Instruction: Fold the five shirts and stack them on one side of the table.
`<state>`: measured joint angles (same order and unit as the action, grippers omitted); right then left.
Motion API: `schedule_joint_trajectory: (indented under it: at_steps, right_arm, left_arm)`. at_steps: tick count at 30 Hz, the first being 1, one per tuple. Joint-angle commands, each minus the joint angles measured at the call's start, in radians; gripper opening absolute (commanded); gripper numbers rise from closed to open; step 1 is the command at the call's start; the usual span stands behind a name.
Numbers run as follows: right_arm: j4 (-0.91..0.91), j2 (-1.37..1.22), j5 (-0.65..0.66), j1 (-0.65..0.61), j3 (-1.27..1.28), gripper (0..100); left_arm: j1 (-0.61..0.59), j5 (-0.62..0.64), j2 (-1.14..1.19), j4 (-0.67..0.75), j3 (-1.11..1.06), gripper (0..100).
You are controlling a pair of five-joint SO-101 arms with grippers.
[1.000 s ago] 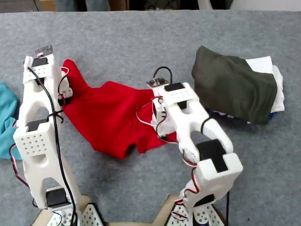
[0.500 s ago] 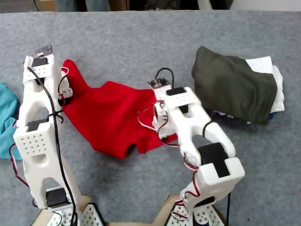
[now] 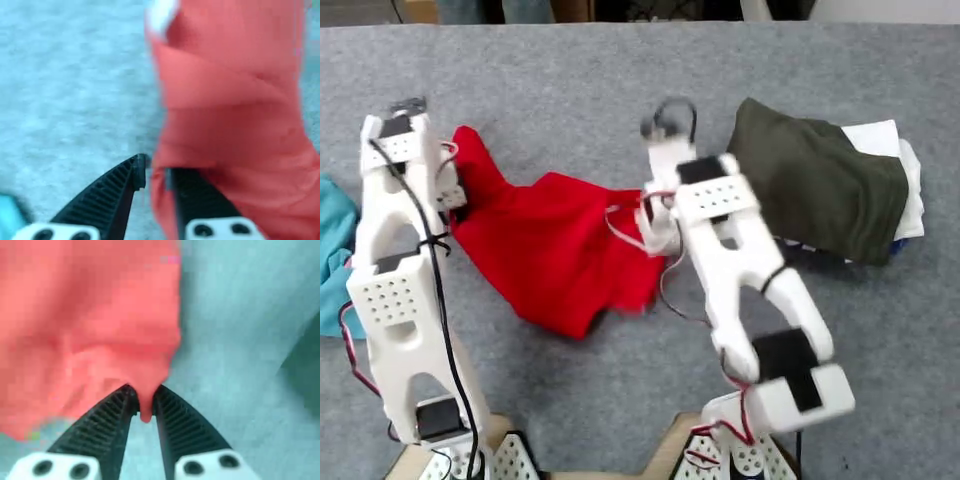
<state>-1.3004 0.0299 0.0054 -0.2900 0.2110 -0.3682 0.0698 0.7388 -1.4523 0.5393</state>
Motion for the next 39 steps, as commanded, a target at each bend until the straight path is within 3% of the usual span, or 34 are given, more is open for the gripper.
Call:
schedule_joint_trajectory:
  at_steps: [1,7,12,18,25,28,33,37,39]
  right_arm:
    - [0.029,0.108,-0.074,-0.025,-0.311,1.3]
    - [0.038,0.102,-0.17,-0.025,-0.782,1.3]
    - [0.074,0.045,-0.247,-0.037,-1.122,1.3]
    - [0.167,-0.102,-0.252,-0.064,-1.366,1.3]
    - [0.181,-0.318,-0.249,-0.003,-1.394,1.3]
    - [0.204,-0.432,-0.209,0.084,-1.409,1.3]
    - [0.204,-0.559,-0.14,0.23,-1.42,1.3]
    - [0.163,-0.605,-0.091,0.279,-1.415,1.3]
    - [0.101,-0.605,-0.109,0.275,-1.428,1.3]
  left_arm:
    - [-0.025,0.008,-0.034,-0.046,0.186,20]
    - [-0.018,-0.04,-0.066,-0.298,0.542,26]
    - [-0.015,-0.209,-0.178,-0.311,0.645,26]
    - [0.084,-0.5,-0.466,-0.311,0.412,26]
    - [0.337,-0.721,-0.891,-0.299,-0.188,26]
    - [0.452,-0.706,-1.022,-0.141,-0.504,23]
    - [0.582,-0.531,-1.103,0.319,-0.969,17]
    - [0.661,-0.359,-1.056,0.634,-1.142,17]
    - [0.67,-0.258,-0.994,0.713,-1.135,18]
